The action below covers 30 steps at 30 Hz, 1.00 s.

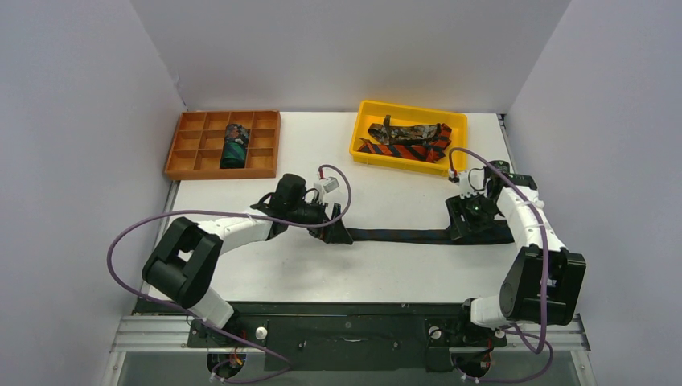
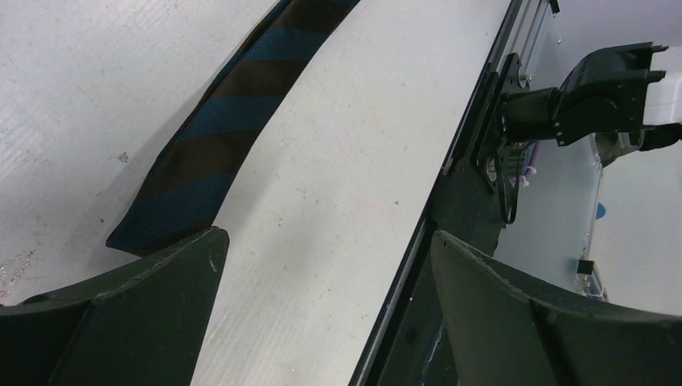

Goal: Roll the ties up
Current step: Roll the tie at the center of the board.

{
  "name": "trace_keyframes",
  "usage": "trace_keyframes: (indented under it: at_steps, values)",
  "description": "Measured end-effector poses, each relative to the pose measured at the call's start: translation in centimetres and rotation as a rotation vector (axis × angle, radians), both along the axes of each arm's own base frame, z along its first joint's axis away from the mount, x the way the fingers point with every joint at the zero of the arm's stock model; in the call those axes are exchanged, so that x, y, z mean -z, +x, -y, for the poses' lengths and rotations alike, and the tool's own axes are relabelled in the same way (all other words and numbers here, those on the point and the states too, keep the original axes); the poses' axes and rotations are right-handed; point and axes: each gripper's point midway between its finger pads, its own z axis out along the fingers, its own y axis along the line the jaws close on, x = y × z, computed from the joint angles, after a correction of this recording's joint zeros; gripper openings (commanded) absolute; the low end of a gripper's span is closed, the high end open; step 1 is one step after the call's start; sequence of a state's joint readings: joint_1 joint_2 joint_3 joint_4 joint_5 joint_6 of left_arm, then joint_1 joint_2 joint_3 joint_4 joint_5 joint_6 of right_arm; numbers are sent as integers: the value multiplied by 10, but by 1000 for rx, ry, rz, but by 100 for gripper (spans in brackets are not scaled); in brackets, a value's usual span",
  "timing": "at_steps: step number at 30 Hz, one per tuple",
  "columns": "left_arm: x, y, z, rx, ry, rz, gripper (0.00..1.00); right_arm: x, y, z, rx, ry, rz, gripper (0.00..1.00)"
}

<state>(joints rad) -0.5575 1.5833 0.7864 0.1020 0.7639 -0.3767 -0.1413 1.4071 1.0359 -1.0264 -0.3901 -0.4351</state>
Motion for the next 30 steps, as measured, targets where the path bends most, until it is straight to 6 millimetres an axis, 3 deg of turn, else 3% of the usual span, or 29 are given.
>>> trace_keyframes:
  at_steps: [15, 22, 30]
  values:
    - [4, -2, 1, 25, 13, 31, 100, -9, -1, 5, -32, -47, 38, 54]
    - [17, -3, 13, 33, -1, -31, 78, -6, 0, 7, -33, -59, 28, 53]
    - [20, 5, 34, 51, -40, -93, 66, 5, 1, 8, -29, -56, -11, 51]
